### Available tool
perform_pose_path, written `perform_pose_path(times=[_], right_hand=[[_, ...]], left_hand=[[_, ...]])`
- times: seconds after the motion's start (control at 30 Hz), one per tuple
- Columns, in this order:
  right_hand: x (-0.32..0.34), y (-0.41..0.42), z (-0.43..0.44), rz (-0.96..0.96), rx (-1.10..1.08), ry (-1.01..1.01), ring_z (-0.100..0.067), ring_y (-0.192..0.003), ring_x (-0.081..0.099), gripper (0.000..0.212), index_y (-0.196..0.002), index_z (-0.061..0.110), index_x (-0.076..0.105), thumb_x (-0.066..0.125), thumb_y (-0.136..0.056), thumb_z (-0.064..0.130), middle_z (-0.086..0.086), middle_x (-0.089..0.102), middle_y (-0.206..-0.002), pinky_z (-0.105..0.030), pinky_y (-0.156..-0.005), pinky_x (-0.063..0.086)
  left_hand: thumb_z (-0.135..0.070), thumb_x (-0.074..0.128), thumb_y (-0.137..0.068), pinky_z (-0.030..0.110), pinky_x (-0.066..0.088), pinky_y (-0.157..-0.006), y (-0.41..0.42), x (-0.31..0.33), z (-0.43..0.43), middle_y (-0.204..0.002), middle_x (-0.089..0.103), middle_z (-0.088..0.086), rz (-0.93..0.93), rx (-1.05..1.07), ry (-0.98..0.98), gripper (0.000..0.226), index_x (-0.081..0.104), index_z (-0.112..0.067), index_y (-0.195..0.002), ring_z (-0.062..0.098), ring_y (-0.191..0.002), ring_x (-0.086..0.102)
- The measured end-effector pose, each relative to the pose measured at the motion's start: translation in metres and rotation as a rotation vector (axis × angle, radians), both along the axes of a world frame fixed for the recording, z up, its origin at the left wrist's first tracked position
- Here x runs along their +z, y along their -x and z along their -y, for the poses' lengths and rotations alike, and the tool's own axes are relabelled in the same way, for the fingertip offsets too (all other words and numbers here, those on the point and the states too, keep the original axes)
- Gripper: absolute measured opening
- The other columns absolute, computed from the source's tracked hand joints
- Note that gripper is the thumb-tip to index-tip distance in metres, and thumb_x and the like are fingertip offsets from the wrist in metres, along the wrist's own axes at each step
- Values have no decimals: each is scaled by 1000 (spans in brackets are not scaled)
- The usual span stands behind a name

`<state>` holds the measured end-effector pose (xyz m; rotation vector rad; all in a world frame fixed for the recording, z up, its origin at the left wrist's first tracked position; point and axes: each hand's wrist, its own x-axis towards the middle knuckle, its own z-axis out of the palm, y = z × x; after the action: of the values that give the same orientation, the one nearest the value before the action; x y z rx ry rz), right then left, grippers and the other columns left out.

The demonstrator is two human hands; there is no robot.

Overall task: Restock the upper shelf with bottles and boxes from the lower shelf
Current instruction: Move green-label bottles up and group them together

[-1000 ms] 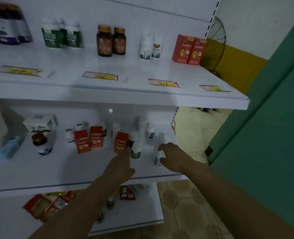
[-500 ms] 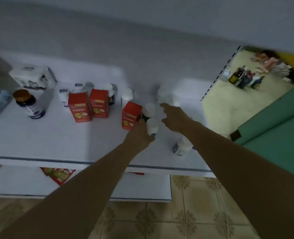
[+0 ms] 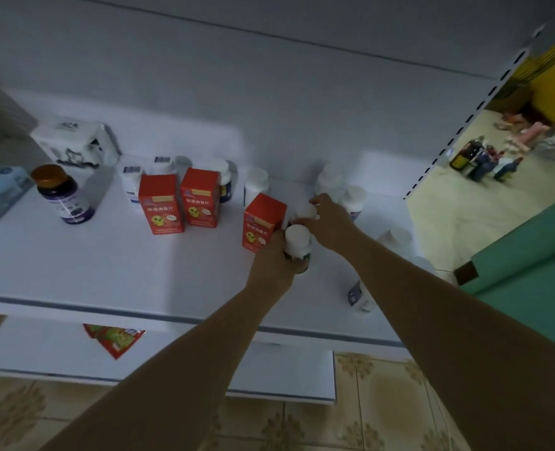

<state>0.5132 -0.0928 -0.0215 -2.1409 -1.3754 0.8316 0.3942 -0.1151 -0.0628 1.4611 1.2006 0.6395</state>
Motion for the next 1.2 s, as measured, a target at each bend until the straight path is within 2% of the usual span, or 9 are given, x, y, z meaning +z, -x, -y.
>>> perform_pose_path(times=[0.03, 0.1, 0.17, 0.27, 0.4, 0.53, 0.7, 1.07, 1.2], right_hand=[[2, -1, 7, -7, -32, -20, -24, -110, 53, 56, -131, 8, 42, 66, -86, 32, -11, 54, -126, -20, -72, 41], [14, -5, 26, -54, -98, -83, -19, -99, 52, 52, -127, 9, 47, 67, -85, 33, -9, 57, -121, -18, -68, 40], [32, -9, 46, -195, -163, -145, -16, -98, 53, 45, -123, 14, 52, 67, -85, 35, -5, 58, -116, -26, -80, 44], [68, -5, 79, -590, -198, -178, -21, -105, 61, 31, -112, 21, 58, 65, -86, 36, -4, 63, -115, -36, -95, 48], [121, 23, 118, -1003, -143, -180, -19, -82, 69, 54, -122, 12, 57, 61, -79, 46, -7, 69, -95, -34, -73, 55], [166, 58, 150, -1168, -76, -154, -11, -60, 68, 53, -120, 11, 57, 55, -81, 47, -2, 71, -77, -22, -53, 54], [210, 92, 175, -1133, 90, -213, -21, -62, 64, 42, -107, 15, 47, 60, -79, 44, -9, 66, -79, -31, -58, 55], [285, 126, 191, -896, 29, -381, -23, -53, 62, 52, -71, 14, 64, 60, -73, 65, -8, 63, -65, -31, -58, 51], [310, 127, 192, -837, 18, -468, -24, -53, 61, 52, -70, 13, 65, 57, -78, 63, -10, 64, -64, -32, -58, 50]], left_hand=[[-2, 67, -81, -5, 37, -65, 2, 5, 4, -96, 54, -7, 47, 3, 16, 45, 50, -9, -122, 14, -100, 49], [-7, 70, -80, 2, 40, -74, 13, 17, 12, -96, 56, -7, 120, 6, 75, 45, 52, -15, -120, 13, -97, 53], [-7, 70, -79, 23, 45, -87, 29, 37, 19, -104, 61, -4, 260, 16, 189, 45, 54, -21, -119, 16, -102, 59], [1, 64, -80, 31, 50, -79, 55, 72, 30, -100, 63, 3, 452, 17, 311, 36, 54, -26, -101, 20, -94, 62], [-3, 65, -67, 32, 55, -69, 87, 127, 54, -98, 63, 15, 641, -59, 462, 56, 48, -10, -120, 23, -83, 66], [-4, 61, -66, 34, 58, -70, 116, 182, 87, -81, 69, 15, 760, -191, 575, 59, 50, -5, -124, 24, -70, 70], [-21, 67, -74, 37, 56, -66, 145, 237, 115, -75, 65, 15, 791, -250, 571, 18, 68, -7, -84, 27, -62, 64], [-39, 74, -64, 28, 49, -57, 189, 316, 134, -68, 62, 14, 699, -229, 188, 33, 63, -10, -76, 23, -54, 58], [-42, 67, -71, 25, 49, -50, 185, 346, 137, -62, 60, 12, 693, -219, 103, 29, 65, -13, -66, 20, -48, 56]])
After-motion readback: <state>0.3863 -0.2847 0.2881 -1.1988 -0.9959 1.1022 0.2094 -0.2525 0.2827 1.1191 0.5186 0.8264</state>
